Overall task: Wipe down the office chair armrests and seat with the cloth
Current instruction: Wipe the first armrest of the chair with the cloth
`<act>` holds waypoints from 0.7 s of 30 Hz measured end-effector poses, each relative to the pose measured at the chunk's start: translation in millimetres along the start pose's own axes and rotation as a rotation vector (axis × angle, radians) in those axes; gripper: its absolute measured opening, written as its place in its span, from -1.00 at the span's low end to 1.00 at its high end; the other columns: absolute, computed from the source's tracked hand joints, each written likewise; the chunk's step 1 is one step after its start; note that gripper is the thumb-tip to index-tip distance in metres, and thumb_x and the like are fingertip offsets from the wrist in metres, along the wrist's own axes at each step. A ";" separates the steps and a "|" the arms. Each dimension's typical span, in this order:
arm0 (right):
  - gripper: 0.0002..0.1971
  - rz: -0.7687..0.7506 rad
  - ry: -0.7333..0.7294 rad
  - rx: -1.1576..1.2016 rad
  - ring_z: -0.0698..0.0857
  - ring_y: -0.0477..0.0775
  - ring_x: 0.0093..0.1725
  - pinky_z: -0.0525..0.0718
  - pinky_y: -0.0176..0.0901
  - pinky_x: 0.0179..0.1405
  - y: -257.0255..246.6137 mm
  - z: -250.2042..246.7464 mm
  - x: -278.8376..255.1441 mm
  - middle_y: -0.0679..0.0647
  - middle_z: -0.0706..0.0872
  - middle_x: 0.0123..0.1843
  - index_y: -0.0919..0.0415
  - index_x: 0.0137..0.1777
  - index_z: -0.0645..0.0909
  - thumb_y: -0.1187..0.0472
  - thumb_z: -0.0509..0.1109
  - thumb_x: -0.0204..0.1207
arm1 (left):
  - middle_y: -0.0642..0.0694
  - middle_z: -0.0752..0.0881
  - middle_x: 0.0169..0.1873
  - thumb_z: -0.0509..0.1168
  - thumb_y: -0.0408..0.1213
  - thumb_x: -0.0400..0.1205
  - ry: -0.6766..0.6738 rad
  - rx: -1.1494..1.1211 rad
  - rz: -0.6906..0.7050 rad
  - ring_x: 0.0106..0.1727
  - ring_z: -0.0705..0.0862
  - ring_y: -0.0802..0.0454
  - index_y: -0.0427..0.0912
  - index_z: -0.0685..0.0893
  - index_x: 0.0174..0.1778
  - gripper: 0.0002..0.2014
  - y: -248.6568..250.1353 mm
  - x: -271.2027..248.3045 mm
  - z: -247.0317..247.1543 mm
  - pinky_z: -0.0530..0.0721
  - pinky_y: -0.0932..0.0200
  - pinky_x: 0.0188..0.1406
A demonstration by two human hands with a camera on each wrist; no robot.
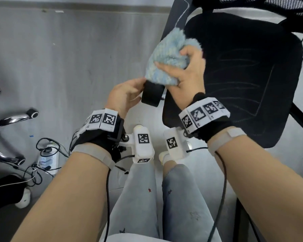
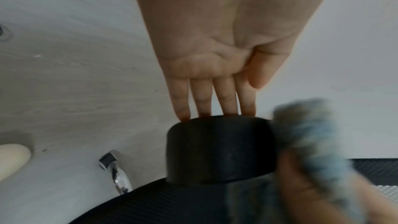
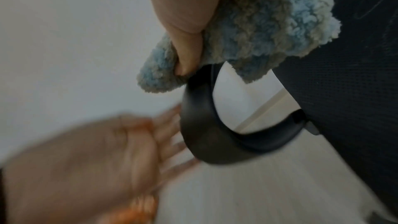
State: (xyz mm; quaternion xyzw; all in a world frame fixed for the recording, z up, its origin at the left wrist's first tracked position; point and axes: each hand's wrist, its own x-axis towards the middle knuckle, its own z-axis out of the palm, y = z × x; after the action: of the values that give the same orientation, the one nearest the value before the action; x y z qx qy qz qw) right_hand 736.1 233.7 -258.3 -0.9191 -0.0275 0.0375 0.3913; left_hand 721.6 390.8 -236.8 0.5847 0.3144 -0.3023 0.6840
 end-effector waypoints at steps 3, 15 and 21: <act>-0.73 -0.058 -0.224 -0.023 0.23 -0.16 0.15 0.45 -0.24 0.31 5.4 10.7 -26.9 -0.08 0.26 0.23 -0.20 0.06 0.68 -0.03 0.48 0.34 | -0.03 0.73 -0.12 0.09 -0.12 0.52 -0.044 -0.043 0.019 -0.26 0.72 0.18 -0.26 0.56 0.27 -0.54 5.6 3.2 0.4 0.63 0.29 -0.22; -0.56 -0.098 0.045 0.108 0.30 0.10 0.27 0.24 -0.38 0.38 16.4 -4.1 -44.5 -0.18 0.19 0.11 -0.16 0.04 0.70 0.37 0.55 0.26 | -0.12 0.64 0.25 0.00 -0.17 0.72 -0.023 0.097 0.145 0.26 0.64 0.00 -0.13 0.46 0.43 -0.62 -5.4 12.1 14.7 0.60 0.07 0.30; -0.60 -0.063 0.108 0.217 0.29 0.14 0.32 0.35 -0.14 0.43 -4.7 -22.0 -10.7 -0.09 0.25 0.12 -0.12 0.11 0.63 0.29 0.50 0.32 | 0.06 0.65 0.15 0.08 -0.14 0.69 -0.053 0.292 0.145 0.17 0.62 0.17 0.01 0.41 0.46 -0.61 -8.3 2.7 20.3 0.53 0.02 0.39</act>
State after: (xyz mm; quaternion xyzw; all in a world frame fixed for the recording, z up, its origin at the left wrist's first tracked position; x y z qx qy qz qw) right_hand 727.4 220.3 -239.1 -0.8706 -0.0313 -0.0215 0.4905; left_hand 718.3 369.4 -241.5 0.6908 0.2061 -0.3100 0.6199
